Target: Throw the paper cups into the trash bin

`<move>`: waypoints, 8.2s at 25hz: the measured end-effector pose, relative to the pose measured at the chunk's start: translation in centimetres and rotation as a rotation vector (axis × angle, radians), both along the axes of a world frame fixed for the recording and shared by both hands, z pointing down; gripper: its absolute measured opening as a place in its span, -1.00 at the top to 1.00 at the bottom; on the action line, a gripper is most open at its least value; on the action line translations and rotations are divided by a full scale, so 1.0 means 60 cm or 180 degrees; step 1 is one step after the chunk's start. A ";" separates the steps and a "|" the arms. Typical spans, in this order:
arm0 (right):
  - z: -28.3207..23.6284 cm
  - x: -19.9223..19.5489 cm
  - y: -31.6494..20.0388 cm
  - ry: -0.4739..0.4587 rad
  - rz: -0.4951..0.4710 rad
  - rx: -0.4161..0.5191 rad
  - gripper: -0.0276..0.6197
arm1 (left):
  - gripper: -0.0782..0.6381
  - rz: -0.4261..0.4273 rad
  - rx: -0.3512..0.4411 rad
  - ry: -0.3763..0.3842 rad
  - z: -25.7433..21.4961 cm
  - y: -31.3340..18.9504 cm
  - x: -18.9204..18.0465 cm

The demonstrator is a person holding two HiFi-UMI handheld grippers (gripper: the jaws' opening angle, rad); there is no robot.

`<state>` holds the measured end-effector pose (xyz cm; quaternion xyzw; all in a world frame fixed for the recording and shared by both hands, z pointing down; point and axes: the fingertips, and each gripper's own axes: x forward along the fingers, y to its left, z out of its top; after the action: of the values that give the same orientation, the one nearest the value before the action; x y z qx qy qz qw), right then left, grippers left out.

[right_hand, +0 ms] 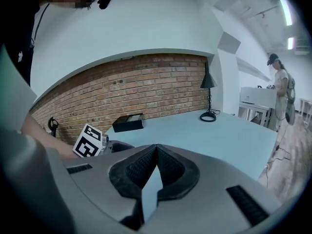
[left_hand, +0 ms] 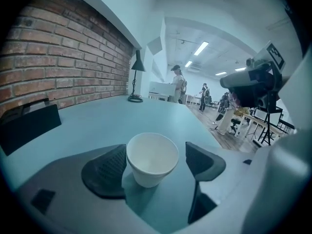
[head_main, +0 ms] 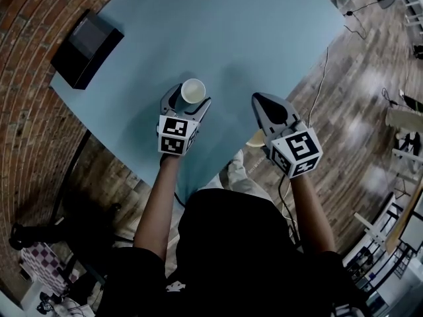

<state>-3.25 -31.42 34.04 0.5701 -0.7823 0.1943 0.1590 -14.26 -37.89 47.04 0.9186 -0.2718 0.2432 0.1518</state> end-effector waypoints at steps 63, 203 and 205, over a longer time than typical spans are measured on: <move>0.027 0.252 0.298 -0.0218 0.1262 0.0012 0.91 | -0.18 0.1373 0.0225 0.0020 -0.054 0.270 0.273; 0.873 0.358 0.579 -0.1197 0.1331 -0.1502 0.91 | -0.22 0.1613 -0.0931 -0.1029 0.846 0.546 0.457; 0.859 0.358 0.574 -0.1189 0.1317 -0.1478 0.91 | -0.21 0.1641 -0.0969 -0.1040 0.832 0.545 0.453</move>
<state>18.25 3.04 85.55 0.6198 -0.6009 0.4956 0.0959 12.92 -5.17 96.96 0.8728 -0.0119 0.4554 0.1751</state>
